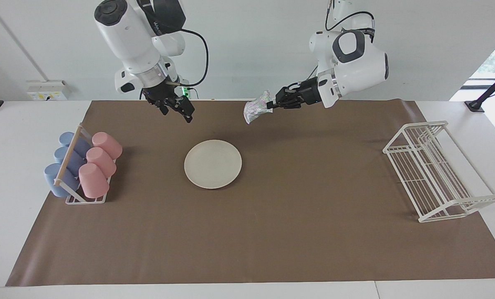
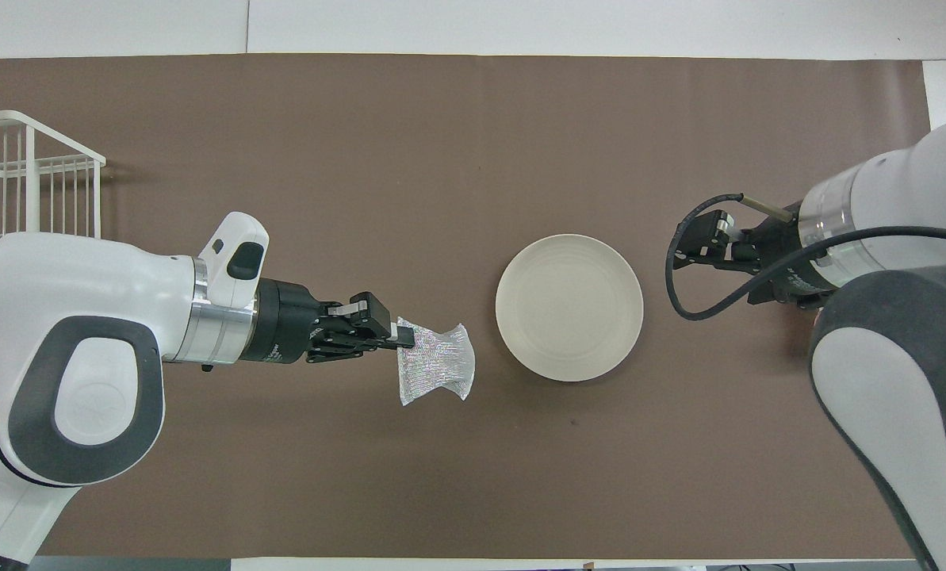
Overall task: Wipe plate with sponge
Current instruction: 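Lower the plate onto the table and open the right gripper, then carry the sponge toward the basket while the right gripper returns to rest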
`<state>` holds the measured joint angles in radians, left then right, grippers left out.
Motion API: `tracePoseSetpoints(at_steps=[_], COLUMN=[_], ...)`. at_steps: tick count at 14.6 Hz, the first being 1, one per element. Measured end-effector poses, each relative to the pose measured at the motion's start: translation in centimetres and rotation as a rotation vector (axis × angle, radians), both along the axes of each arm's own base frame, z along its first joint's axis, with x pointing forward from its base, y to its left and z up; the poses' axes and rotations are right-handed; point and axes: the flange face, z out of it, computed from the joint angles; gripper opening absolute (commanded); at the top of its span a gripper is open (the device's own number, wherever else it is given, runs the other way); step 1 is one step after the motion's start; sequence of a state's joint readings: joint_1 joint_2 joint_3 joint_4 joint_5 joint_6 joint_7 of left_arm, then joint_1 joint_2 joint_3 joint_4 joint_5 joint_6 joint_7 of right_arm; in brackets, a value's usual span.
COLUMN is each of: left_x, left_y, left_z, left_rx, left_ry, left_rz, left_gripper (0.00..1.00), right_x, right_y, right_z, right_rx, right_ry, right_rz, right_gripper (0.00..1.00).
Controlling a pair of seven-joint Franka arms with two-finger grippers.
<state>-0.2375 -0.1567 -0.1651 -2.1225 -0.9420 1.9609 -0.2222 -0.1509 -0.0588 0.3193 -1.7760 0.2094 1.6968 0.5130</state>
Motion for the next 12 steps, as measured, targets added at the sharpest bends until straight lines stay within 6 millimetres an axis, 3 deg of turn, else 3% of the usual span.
tracePoseSetpoints(at_steps=[6, 10, 12], left_x=[-1.9, -3.0, -3.3], left_y=[-3.1, -3.3, -2.9], left_z=[0.9, 1.9, 2.4], left_rx=[0.429, 0.66, 0.766], left_ry=[-0.067, -0.077, -0.076], left_rz=[-0.038, -0.142, -0.187], left_gripper=[0.0, 0.0, 0.0], right_x=[0.4, 1.0, 1.4], right_y=[-1.6, -6.5, -8.0], right_z=[-0.4, -0.8, -0.7], right_rx=[0.012, 0.015, -0.069], right_ry=[-0.04, -0.057, -0.04], right_rz=[0.169, 0.277, 0.337], right_gripper=[1.0, 1.0, 1.0])
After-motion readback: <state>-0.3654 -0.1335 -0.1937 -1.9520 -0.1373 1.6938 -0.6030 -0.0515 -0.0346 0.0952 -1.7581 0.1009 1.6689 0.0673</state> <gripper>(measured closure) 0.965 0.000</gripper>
